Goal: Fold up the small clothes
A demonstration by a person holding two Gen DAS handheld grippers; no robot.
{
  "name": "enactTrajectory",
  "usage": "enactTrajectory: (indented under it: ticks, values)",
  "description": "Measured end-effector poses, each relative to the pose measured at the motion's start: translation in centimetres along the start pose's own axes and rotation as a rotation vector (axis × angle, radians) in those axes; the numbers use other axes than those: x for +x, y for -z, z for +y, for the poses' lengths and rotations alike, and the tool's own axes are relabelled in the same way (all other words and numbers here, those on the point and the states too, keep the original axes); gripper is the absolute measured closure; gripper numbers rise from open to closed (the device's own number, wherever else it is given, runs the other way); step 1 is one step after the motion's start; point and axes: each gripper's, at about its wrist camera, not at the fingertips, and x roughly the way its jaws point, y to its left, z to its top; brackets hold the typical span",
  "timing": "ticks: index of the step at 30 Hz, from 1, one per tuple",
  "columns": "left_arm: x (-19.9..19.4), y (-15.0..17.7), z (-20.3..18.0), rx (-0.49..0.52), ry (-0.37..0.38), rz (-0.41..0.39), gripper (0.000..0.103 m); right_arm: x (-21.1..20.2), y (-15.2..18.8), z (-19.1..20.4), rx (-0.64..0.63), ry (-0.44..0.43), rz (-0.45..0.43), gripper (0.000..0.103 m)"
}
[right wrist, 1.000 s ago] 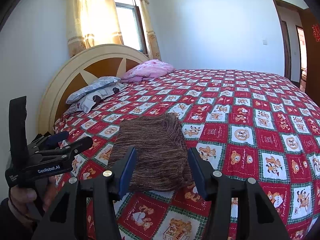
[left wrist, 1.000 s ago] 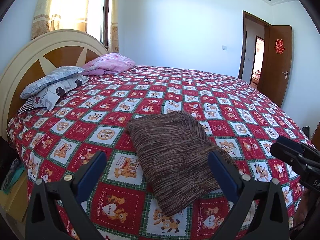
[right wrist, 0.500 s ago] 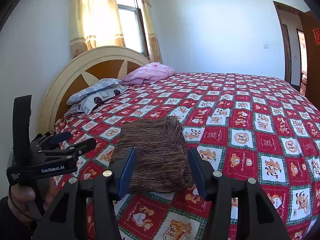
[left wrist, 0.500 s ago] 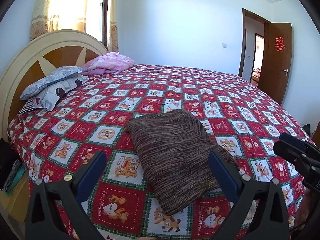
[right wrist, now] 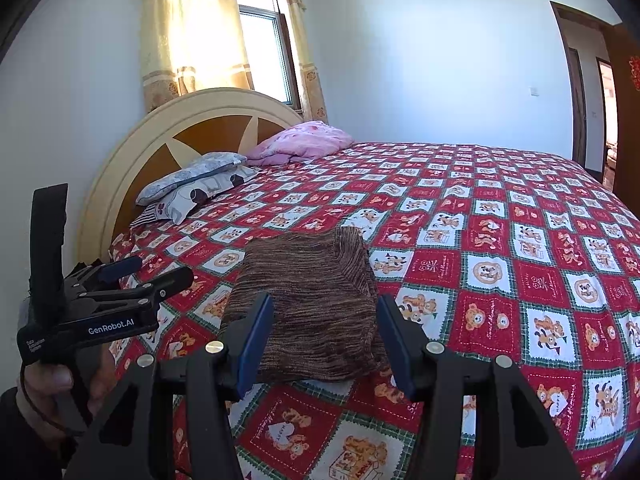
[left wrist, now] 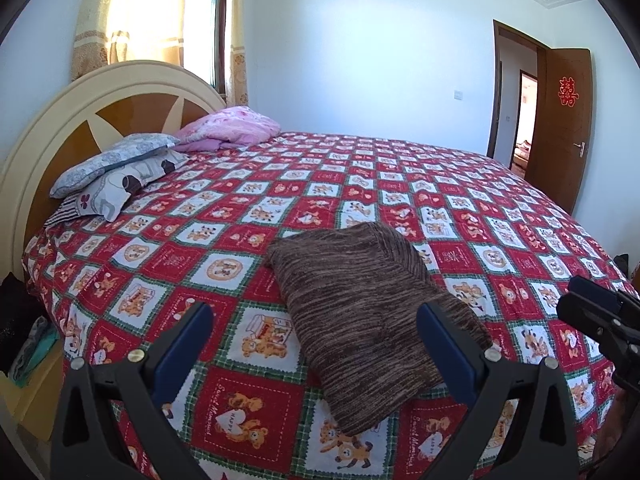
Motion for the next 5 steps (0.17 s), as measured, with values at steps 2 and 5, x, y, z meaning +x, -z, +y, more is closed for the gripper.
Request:
enactTrajectory:
  ticks: [2,5]
  values:
    - [-0.04,-0.05,0.06,0.005,-0.006,-0.009,0.000,0.05,0.09,0.04,-0.002,-0.001,0.001,0.048]
    - [0.09,-0.08,0.06,0.007,-0.002,-0.005,0.000,0.13,0.22,-0.01,-0.001,-0.001,0.004,0.048]
